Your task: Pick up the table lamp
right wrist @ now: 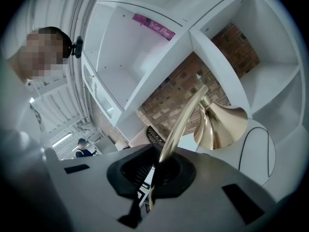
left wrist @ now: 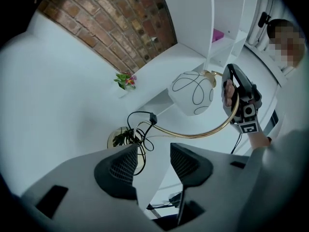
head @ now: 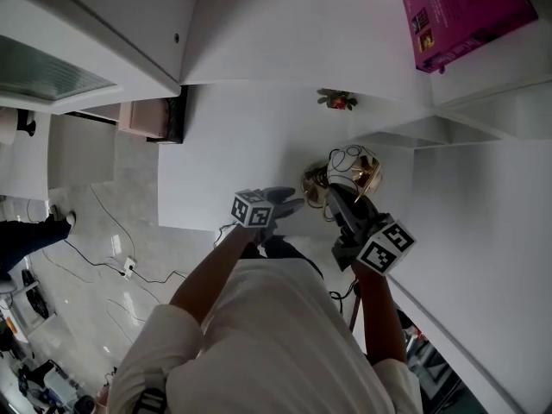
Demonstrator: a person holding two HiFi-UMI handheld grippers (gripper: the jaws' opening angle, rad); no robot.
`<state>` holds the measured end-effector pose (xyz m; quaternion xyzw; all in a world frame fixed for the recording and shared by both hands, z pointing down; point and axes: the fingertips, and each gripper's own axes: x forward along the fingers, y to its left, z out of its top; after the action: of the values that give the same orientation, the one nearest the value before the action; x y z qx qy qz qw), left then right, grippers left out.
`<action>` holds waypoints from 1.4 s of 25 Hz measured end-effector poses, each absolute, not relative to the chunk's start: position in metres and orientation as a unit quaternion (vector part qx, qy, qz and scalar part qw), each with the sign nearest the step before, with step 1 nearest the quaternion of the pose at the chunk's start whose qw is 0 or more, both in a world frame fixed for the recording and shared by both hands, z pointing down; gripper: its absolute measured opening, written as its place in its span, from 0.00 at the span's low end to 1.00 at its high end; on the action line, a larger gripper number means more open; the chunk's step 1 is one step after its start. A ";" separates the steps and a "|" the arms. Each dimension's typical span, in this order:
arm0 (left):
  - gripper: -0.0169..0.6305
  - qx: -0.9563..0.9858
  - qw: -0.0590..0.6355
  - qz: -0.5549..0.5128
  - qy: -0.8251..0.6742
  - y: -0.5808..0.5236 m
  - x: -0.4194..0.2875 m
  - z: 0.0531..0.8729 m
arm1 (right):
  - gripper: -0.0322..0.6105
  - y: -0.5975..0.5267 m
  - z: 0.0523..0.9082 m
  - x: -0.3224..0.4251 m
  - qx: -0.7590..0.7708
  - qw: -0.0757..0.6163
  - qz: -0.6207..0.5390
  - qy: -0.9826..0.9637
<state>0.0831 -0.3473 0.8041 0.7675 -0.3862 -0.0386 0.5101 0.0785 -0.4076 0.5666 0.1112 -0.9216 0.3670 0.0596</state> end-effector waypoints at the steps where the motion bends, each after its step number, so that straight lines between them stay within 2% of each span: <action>1: 0.36 0.764 0.514 -0.041 -0.388 -0.348 0.082 0.807 | 0.05 -0.408 0.566 0.078 0.112 0.059 0.368 -0.921; 7: 0.42 0.739 0.537 -0.062 -0.402 -0.343 0.075 0.820 | 0.05 -0.413 0.564 0.075 0.112 0.068 0.359 -0.924; 16: 0.45 0.712 0.563 -0.075 -0.413 -0.319 0.062 0.841 | 0.06 -0.404 0.545 0.063 0.094 0.076 0.347 -0.930; 26: 0.53 0.677 0.597 -0.129 -0.410 -0.308 0.054 0.854 | 0.07 -0.364 0.492 0.040 0.057 0.051 0.348 -0.934; 31: 0.52 0.664 0.616 -0.196 -0.376 -0.307 0.056 0.843 | 0.07 -0.344 0.466 0.029 0.050 0.045 0.337 -0.939; 35: 0.39 0.662 0.619 -0.250 -0.340 -0.305 0.058 0.825 | 0.07 -0.328 0.454 0.021 0.044 0.048 0.323 -0.944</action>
<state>0.0582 -0.3045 0.8248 0.6624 -0.3395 -0.2499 0.6193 0.0205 -0.3281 0.4540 0.0435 -0.9442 0.3229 0.0482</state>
